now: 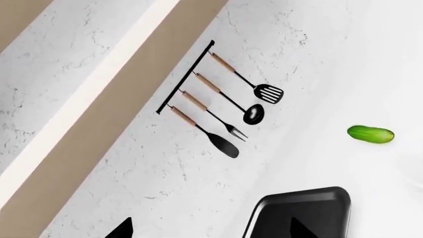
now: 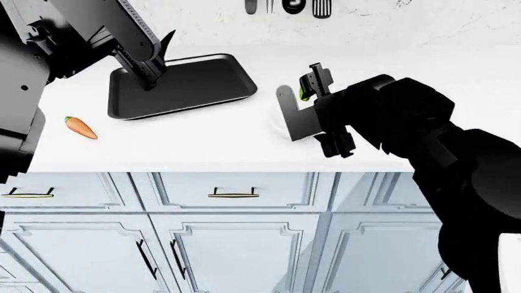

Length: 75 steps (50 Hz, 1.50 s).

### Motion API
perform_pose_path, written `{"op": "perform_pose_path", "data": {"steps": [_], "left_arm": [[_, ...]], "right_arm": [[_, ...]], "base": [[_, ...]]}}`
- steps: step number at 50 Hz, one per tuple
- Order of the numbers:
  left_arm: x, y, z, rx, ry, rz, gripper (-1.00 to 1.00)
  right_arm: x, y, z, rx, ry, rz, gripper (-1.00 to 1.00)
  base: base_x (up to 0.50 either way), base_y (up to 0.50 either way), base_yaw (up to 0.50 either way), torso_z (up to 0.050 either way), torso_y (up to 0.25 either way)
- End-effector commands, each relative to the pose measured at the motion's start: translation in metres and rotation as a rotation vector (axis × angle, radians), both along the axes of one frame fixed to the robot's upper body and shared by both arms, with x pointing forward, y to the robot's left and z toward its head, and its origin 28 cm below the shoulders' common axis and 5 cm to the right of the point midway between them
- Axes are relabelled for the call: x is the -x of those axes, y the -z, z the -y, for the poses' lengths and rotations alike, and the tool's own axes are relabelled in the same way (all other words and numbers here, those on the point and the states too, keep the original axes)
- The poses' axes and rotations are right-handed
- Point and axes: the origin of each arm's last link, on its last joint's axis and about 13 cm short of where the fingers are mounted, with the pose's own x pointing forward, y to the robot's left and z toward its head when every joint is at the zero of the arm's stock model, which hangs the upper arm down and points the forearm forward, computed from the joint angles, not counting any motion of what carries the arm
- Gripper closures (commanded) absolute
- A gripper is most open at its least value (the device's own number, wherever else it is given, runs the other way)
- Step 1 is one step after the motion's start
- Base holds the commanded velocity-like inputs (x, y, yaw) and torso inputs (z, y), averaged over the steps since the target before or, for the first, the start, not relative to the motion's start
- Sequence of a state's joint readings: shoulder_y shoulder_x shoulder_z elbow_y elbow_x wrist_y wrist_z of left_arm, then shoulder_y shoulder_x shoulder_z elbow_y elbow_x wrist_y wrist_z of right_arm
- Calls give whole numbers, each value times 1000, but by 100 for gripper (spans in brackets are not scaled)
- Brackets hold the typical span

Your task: Place the two vegetables and bowl onto the tray for setting up a vegetable dip station.

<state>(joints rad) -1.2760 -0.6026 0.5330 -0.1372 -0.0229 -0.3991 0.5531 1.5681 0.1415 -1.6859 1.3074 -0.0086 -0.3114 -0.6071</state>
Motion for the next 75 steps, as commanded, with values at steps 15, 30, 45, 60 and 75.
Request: {"op": "perform_pose_path", "data": {"steps": [15,30,45,60,75], "left_arm": [[0,3,-1,8,-4,5,-100],[0,5,-2,12,-7,2,-100],[-2,10,-2,19,-8,-6,-100],[-5,13,2,24,0,-6,-100],[2,8,2,32,2,16,-100]], "right_arm": [[0,23,-3,-79,54,16,-100],[1,36,0,-146,65,105,-100],[2,48,-10,-269,24,132,100],[0,6,-2,-280,14,221,100],[2,-34,14,-255,-20,280,100]], "base": [[0,0,0,0,0],[0,0,0,0,0],[0,0,0,0,0],[0,0,0,0,0],[0,0,0,0,0]]}}
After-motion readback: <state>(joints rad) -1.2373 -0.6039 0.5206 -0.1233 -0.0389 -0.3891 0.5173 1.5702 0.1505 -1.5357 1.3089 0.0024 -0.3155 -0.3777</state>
